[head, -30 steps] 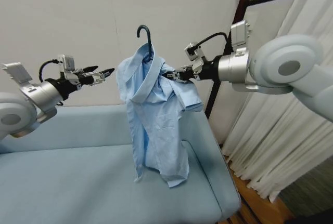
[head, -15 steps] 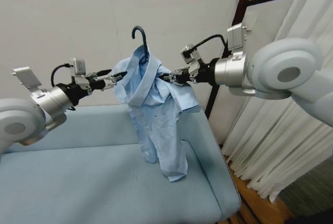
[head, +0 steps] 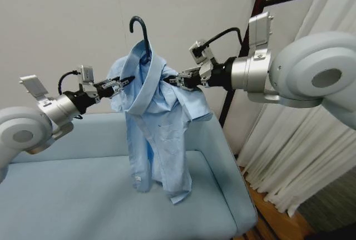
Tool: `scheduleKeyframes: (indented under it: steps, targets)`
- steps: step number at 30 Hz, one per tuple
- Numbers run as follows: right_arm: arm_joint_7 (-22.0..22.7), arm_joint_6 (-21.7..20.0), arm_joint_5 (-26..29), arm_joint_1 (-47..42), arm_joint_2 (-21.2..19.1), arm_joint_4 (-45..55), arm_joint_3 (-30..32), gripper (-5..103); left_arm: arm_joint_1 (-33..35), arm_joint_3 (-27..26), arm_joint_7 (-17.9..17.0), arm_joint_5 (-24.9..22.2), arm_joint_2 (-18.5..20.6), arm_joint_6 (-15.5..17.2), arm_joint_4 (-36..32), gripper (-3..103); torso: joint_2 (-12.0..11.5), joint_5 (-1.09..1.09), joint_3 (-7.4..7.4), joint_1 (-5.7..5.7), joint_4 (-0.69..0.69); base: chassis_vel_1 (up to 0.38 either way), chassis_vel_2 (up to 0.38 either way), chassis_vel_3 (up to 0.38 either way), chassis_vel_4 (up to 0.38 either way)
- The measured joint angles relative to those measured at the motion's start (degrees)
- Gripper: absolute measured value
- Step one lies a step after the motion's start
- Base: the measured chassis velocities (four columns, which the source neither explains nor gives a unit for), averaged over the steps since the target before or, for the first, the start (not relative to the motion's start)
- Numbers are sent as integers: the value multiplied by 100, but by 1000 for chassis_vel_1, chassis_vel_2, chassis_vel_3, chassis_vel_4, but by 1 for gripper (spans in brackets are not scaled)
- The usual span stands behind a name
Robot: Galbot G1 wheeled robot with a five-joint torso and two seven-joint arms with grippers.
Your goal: Pick up the clothes from the sofa and hang them on the clothes hanger.
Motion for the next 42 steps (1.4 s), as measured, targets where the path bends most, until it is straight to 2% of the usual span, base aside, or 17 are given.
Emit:
scheduleKeyframes:
  steps: [1, 4, 5, 7, 16, 24, 27, 29, 31, 33, 35, 38, 39, 40, 41, 42]
  targets:
    - [0, 0, 0, 0, 0, 0, 0, 10, 0, 0, 0, 0, 0, 0, 0, 26, 0, 0, 0, 0, 0, 0, 0, 0, 0]
    - [46, -12, -63, -88, -84, 71, -30, 10, -14, -68, 14, 6, 45, 1, -25, 11, 0, 0, 0, 0, -1, 0, 0, 0, 0]
    - [46, -12, -63, -88, -84, 71, -30, 10, -14, -68, 14, 6, 45, 1, -25, 11, 0, 0, 0, 0, -1, 0, 0, 0, 0]
    - [38, -24, -191, -244, -164, 146, -49, 10, -97, -112, 40, -4, 105, 1, -37, 2, 0, 2, 0, 0, -1, 0, 0, 0, 0]
    - [-28, -24, -457, -618, -291, 273, -42, 10, -407, -126, 53, -156, 246, 54, 1, 2, 0, 2, 0, 0, -1, 0, 0, 0, 0]
    - [-136, 16, -365, -473, -272, 248, -24, 10, 61, -170, 59, 104, 212, 98, -138, 2, 0, 0, 0, 0, 0, 0, 0, 0, 0]
    - [-172, 20, -329, -428, -288, 230, -24, 10, 174, -205, 77, 153, 205, 269, -283, -1, 0, 1, 0, 0, -1, 0, 0, 0, 0]
    - [-196, 22, -324, -418, -297, 226, -24, 10, 198, -211, 77, 171, 211, 289, -324, 3, 0, 1, 0, 0, -1, 0, 0, 0, 0]
    - [-245, 36, -316, -413, -321, 221, -23, 10, 256, -216, 41, 298, 249, 301, -343, 14, 0, 2, 0, 0, -1, 0, 0, 0, 0]
    - [-269, 52, -303, -410, -342, 220, -22, 10, 310, -236, 30, 388, 283, 320, -342, 14, 0, 2, 0, 0, -1, 0, 0, 0, 0]
    - [-348, 76, -294, -408, -404, 220, -14, 10, 497, -347, 43, 675, 394, 403, -317, 24, 0, 1, 0, 0, -1, 0, 0, 0, 0]
    - [-493, 110, -322, -442, -536, 220, -6, 10, 672, -559, 435, 990, 633, 617, -191, 41, 0, 0, 0, 0, 1, 0, 0, 0, 0]
    - [-493, 110, -322, -442, -536, 220, -6, 10, 672, -559, 435, 990, 633, 617, -191, 41, 0, 0, 0, 0, 1, 0, 0, 0, 0]
    - [-603, 133, -380, -479, -625, 215, 1, 10, 676, -607, 682, 1047, 757, 658, -79, 46, 0, 0, 0, 0, -1, 0, 0, 0, 0]
    - [-726, 165, -455, -525, -693, 201, 4, 10, 671, -650, 958, 1066, 879, 702, 22, 46, 0, 0, 0, 0, -2, 0, 0, 0, 0]
    - [-888, 209, -560, -586, -762, 177, 4, 10, 654, -674, 1219, 1085, 1005, 715, 133, 52, 0, 1, -1, 0, -2, 0, 0, 0, 0]
